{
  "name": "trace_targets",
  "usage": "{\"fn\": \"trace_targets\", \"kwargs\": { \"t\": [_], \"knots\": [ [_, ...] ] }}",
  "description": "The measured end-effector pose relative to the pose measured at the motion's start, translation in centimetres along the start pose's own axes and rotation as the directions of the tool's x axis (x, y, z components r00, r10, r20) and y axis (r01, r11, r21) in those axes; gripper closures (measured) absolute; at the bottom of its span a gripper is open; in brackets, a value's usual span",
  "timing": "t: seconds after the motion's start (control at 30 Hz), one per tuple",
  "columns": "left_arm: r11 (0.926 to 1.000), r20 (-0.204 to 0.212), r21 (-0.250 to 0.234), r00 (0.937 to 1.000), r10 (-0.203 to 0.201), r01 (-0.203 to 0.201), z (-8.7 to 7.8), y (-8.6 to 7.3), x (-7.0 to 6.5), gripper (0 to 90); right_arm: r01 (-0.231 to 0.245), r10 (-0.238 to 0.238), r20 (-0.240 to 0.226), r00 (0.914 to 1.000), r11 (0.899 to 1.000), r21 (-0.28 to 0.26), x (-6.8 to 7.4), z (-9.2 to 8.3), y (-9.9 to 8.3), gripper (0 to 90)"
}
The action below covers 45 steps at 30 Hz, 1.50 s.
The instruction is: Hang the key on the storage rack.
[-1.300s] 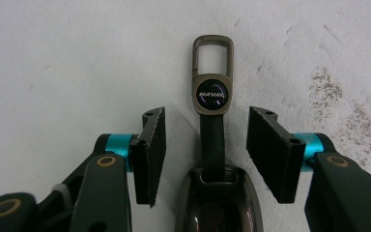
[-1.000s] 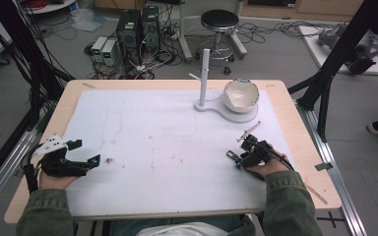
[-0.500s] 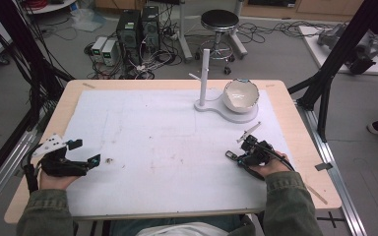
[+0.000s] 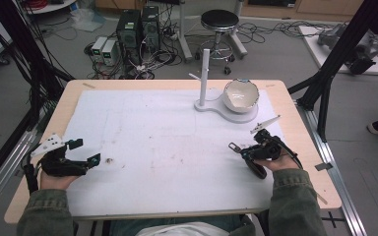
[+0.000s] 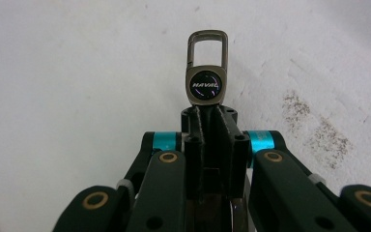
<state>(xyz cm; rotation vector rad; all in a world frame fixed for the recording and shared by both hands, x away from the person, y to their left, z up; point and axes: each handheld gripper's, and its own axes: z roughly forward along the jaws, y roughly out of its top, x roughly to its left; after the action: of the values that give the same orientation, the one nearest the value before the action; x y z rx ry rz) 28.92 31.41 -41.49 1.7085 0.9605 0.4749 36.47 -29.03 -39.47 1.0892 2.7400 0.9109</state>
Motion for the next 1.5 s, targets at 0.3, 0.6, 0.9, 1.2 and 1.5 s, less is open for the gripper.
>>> {"fn": "trace_targets", "kwargs": {
  "t": [0.3,0.6,0.9,1.2,1.5],
  "knots": [
    [1.0,0.001,0.005,1.0,-0.001,0.001,0.0,0.0,0.0,1.8,-0.027,0.027,-0.018,0.9995,0.999,-0.021,-0.8,-0.5,0.1,82.4],
    [1.0,0.002,0.007,1.0,-0.001,0.001,0.0,0.0,0.0,1.8,0.008,-0.01,-0.049,0.9987,0.999,-0.042,-0.3,-1.8,1.8,82.2],
    [0.9999,0.002,0.012,1.0,0.001,-0.001,0.0,0.0,0.1,1.8,0.025,-0.028,-0.07,0.9971,0.999,-0.047,-0.5,-1.8,3.3,82.1],
    [0.9994,0.012,-0.022,0.9996,-0.027,0.028,-0.3,0.0,0.3,1.8,0.01,-0.017,-0.097,0.9952,0.997,-0.076,-1.0,-2.0,4.1,82.0],
    [0.9994,0.016,-0.02,0.9995,-0.028,0.028,-0.2,0.0,0.3,1.8,0.039,-0.046,-0.08,0.9958,0.996,-0.084,-0.9,-3.0,6.5,81.8]
  ]
}}
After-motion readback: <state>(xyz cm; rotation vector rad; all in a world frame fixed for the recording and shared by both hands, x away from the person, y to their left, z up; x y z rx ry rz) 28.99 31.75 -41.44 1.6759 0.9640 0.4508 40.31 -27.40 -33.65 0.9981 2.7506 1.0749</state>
